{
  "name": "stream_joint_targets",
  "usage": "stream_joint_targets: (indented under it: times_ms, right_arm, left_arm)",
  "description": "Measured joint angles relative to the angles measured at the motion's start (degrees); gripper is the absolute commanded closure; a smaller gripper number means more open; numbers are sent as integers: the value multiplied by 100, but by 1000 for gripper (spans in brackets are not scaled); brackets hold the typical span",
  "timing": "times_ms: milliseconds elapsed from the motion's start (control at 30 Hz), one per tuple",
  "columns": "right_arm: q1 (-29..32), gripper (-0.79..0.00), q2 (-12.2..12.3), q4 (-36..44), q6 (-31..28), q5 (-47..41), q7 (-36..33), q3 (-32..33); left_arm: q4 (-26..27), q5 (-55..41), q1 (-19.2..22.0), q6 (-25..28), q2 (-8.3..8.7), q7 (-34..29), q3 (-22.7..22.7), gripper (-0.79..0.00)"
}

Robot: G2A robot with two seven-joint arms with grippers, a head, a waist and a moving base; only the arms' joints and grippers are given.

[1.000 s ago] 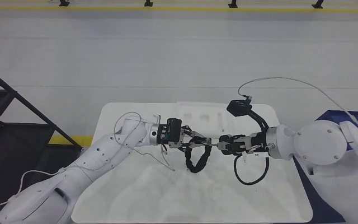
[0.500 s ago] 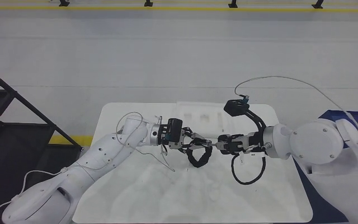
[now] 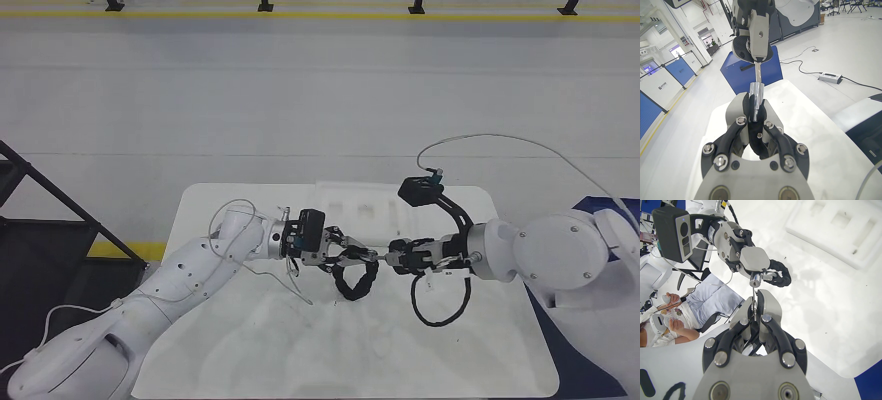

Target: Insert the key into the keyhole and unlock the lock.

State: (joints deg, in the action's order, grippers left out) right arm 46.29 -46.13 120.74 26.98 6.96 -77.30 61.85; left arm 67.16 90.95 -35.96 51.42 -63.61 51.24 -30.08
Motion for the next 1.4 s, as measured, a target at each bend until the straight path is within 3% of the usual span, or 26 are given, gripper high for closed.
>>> stream_joint_targets:
  times_ms: [1400]
  right_arm:
    - [-325,0,73,-41,153,74,153,-472]
  left_arm:
    - [102,-199,-21,318,-107,-156,-63,0]
